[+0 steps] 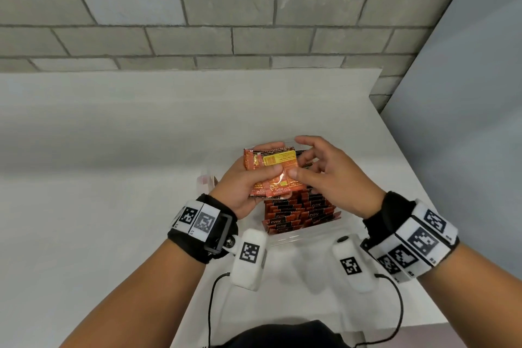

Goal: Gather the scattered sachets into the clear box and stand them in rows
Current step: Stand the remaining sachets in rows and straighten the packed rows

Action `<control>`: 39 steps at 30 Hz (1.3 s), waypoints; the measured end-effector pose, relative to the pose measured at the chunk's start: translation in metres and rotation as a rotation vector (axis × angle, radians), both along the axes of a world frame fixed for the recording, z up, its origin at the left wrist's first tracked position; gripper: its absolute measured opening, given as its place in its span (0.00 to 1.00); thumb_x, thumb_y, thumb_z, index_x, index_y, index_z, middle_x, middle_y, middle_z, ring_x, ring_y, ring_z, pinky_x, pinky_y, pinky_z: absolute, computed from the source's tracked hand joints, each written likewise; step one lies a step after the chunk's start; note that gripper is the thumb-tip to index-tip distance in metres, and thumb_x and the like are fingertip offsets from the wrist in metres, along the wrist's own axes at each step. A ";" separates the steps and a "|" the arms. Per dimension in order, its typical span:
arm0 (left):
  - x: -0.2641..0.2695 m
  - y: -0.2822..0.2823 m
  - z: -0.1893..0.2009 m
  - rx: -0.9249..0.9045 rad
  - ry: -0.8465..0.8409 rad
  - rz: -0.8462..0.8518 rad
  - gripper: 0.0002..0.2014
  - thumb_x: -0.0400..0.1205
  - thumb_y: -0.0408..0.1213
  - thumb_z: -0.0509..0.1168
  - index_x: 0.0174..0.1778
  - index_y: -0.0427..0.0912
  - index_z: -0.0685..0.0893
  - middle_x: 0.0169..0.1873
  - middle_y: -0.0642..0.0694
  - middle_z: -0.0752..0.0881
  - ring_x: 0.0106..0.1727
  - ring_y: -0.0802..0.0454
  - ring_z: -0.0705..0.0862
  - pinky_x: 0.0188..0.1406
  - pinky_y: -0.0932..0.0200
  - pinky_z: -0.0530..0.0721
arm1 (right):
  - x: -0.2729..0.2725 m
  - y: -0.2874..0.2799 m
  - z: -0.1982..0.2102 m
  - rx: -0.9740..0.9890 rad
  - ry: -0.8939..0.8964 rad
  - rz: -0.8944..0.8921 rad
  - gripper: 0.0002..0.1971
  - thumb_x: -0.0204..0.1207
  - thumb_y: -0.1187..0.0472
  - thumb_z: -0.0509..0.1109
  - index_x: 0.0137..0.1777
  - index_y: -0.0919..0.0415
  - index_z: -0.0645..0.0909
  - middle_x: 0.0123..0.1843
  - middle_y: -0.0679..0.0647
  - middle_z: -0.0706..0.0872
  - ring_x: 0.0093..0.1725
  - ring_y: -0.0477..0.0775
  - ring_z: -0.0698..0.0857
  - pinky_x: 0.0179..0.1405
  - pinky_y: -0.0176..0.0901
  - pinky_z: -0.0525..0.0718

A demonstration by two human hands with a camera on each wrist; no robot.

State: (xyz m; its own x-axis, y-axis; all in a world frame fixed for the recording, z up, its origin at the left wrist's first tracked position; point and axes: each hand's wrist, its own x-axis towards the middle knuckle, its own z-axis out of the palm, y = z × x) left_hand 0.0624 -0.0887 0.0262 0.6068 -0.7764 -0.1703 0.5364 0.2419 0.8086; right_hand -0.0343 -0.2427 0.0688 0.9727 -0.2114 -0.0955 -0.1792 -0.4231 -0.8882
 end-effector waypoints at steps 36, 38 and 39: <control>-0.008 0.006 -0.006 0.018 -0.012 0.081 0.19 0.74 0.35 0.68 0.62 0.43 0.81 0.48 0.37 0.88 0.44 0.42 0.89 0.40 0.49 0.89 | -0.009 -0.010 0.004 -0.092 -0.032 0.126 0.19 0.79 0.66 0.68 0.66 0.45 0.77 0.52 0.47 0.82 0.46 0.45 0.85 0.42 0.34 0.86; -0.002 0.011 -0.011 0.016 0.049 0.122 0.18 0.74 0.40 0.69 0.61 0.44 0.82 0.42 0.37 0.86 0.37 0.42 0.87 0.37 0.49 0.88 | -0.016 -0.026 0.006 -0.153 0.000 0.084 0.14 0.81 0.67 0.66 0.62 0.49 0.80 0.50 0.48 0.83 0.46 0.46 0.84 0.34 0.28 0.83; 0.001 0.013 -0.012 0.012 0.068 0.140 0.19 0.74 0.40 0.70 0.61 0.44 0.82 0.41 0.37 0.85 0.36 0.42 0.86 0.37 0.49 0.88 | -0.020 -0.034 0.005 -0.185 0.014 0.060 0.13 0.81 0.67 0.66 0.58 0.49 0.81 0.48 0.49 0.83 0.46 0.50 0.85 0.34 0.31 0.84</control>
